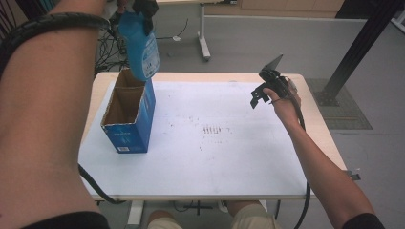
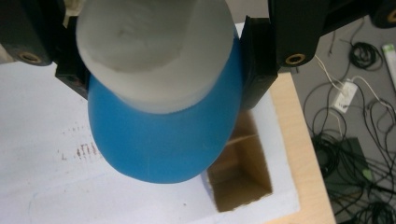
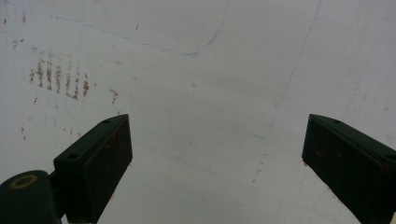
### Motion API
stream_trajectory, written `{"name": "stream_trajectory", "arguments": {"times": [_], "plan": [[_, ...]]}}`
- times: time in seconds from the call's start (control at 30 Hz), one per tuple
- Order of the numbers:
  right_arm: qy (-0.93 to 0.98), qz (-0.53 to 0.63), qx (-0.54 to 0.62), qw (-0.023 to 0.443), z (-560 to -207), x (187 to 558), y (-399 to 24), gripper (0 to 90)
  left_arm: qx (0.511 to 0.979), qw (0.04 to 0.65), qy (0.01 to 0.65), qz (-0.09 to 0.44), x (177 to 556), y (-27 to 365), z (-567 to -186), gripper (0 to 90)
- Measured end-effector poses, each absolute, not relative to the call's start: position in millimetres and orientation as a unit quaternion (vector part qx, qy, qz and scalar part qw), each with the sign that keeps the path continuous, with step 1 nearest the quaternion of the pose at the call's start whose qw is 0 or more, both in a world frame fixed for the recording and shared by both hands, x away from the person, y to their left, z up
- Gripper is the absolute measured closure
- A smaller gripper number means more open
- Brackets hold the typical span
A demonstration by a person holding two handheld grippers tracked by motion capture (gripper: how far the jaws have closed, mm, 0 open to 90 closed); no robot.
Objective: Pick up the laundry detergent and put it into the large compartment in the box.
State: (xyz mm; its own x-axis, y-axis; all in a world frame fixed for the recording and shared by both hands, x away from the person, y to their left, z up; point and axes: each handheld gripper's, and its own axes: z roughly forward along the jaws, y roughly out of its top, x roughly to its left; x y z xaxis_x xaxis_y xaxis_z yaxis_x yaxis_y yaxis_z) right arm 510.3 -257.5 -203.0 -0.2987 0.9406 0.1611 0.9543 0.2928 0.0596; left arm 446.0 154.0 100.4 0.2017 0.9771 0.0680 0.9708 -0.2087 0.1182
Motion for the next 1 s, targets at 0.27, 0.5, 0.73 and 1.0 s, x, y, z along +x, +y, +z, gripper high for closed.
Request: {"name": "stream_trajectory", "arguments": {"times": [0.27, 0.5, 0.73, 1.0], "plan": [[-0.804, -0.070, -0.588, 0.048, -202.7, 510.8, -254.2, 8.3, 0.731, 0.025, 0.678, 0.068, 439.4, 181.4, 117.4, 36.9], [-0.805, -0.069, -0.587, 0.046, -201.5, 510.3, -255.2, 8.3, 0.705, 0.025, 0.706, 0.068, 435.3, 202.5, 123.8, 37.0], [-0.805, -0.069, -0.588, 0.045, -200.6, 509.3, -254.1, 8.3, 0.698, 0.014, 0.712, 0.067, 436.3, 211.3, 112.5, 36.9], [-0.806, -0.066, -0.587, 0.043, -201.2, 509.3, -251.5, 8.3, 0.695, 0.009, 0.717, 0.051, 440.9, 221.8, 89.9, 36.9]]}}
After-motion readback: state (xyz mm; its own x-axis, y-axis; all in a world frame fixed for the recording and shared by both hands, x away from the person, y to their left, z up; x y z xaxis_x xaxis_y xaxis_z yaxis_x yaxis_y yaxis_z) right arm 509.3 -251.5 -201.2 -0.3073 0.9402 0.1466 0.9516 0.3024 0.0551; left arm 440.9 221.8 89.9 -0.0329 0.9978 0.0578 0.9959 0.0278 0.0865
